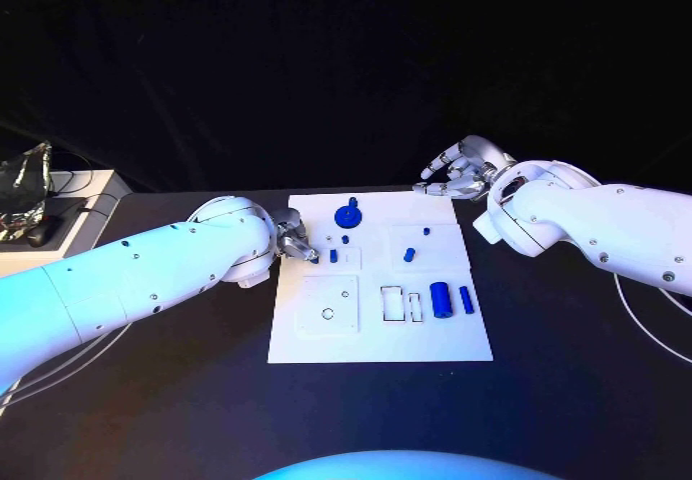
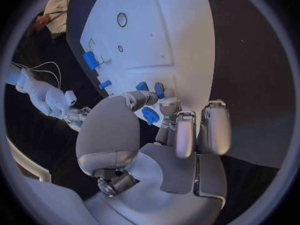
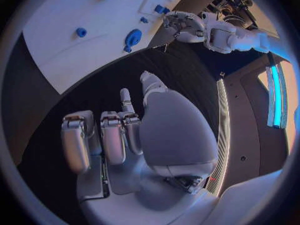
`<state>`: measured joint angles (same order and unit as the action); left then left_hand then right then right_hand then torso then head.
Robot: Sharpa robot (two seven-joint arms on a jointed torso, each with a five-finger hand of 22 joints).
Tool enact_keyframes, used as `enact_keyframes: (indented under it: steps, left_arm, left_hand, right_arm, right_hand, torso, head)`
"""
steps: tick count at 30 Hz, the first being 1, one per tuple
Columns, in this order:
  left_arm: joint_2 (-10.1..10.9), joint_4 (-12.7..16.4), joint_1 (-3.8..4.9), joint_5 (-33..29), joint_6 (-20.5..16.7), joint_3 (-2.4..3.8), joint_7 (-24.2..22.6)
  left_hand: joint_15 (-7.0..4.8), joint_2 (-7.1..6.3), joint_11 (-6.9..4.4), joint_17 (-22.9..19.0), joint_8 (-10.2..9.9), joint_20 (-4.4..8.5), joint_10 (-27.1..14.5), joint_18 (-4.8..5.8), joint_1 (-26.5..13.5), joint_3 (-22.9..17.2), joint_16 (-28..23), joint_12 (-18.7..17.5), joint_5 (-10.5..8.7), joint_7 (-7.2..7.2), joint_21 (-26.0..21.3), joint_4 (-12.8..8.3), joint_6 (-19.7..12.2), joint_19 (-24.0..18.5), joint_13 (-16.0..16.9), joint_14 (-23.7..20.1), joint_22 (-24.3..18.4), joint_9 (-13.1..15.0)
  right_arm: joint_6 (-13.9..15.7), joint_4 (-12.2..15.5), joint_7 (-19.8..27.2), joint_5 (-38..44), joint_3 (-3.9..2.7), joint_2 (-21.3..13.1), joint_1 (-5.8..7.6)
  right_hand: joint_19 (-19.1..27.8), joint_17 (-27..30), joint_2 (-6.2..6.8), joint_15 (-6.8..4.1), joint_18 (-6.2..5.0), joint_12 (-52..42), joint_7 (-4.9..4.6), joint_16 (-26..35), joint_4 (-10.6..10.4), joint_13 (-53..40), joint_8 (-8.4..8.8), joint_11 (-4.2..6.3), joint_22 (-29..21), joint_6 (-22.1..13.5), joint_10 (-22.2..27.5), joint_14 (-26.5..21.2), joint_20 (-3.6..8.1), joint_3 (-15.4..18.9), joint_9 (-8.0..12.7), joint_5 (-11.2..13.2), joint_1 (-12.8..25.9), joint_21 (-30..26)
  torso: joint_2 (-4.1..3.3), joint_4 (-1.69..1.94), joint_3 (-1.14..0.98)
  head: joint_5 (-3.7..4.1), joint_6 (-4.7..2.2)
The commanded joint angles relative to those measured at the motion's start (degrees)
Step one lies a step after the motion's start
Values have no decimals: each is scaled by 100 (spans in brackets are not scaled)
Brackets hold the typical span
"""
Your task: Assemble the parts on the task board
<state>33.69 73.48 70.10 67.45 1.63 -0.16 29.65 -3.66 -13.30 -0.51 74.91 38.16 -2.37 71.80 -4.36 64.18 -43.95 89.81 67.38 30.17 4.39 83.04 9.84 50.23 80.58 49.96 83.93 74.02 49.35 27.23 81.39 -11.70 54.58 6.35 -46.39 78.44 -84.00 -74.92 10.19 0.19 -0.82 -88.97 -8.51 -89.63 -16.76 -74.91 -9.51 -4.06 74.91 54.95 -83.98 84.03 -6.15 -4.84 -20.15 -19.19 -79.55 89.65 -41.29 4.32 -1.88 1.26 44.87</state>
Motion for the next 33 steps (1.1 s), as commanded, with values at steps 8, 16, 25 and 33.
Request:
enact_keyframes:
  steps: [8, 16, 25, 33]
  left_arm:
    - [189, 325, -126, -335, -689, 28, -64]
    - [283, 436, -158, -336, -913, 84, -78]
    - [293, 404, -176, -176, -1099, 103, -110]
    - [240, 348, -188, -53, -1127, 105, -158]
  left_hand:
    - [-40, -21, -16, 1473, 23, 5, 57, 63, 35, -1111, 1, 9, 51, -52, 8, -1137, 104, 16, 4, 595, -25, 13]
    - [-41, -22, -17, 1467, 24, 6, 55, 63, 34, -1113, -1, 3, 53, -54, 7, -1137, 108, 15, -6, 594, -28, 13]
    - [-45, -24, -21, 1465, 23, 9, 57, 64, 34, -1120, -2, -7, 57, -58, 11, -1139, 116, 21, -19, 593, -21, 12]
    - [-46, -25, -22, 1470, 23, 11, 57, 65, 34, -1125, 0, -14, 56, -59, 13, -1138, 119, 24, -28, 595, -17, 12]
  right_arm:
    - [-21, -20, 54, 55, -1, -5, -2]
    - [-25, -18, 51, 55, -1, -16, -2]
    - [-24, -14, 50, 55, -1, -25, -2]
    - [-25, -9, 48, 55, -1, -28, -2]
  right_hand:
    - [-583, -1496, -8, -40, 73, 24, -6, -33, 13, -1394, -40, 16, 1486, -33, -486, 594, 42, -35, -5, 13, 65, -2]
    - [-583, -1496, -8, -40, 73, 24, -6, -33, 13, -1394, -40, 16, 1486, -33, -486, 594, 42, -35, -5, 13, 65, -2]
    - [-583, -1496, -8, -40, 73, 24, -6, -33, 13, -1394, -40, 16, 1486, -33, -486, 594, 42, -35, -5, 13, 65, -2]
    - [-583, -1496, -8, -40, 73, 24, -6, -33, 13, -1394, -40, 16, 1486, -33, -486, 594, 42, -35, -5, 13, 65, -2]
  torso:
    - [-2, 2, 0]
    - [-6, 4, -1]
    - [-8, -1, -7]
    - [-11, -4, -4]
  head:
    - [7, 19]
    - [4, 30]
    - [2, 31]
    - [5, 48]
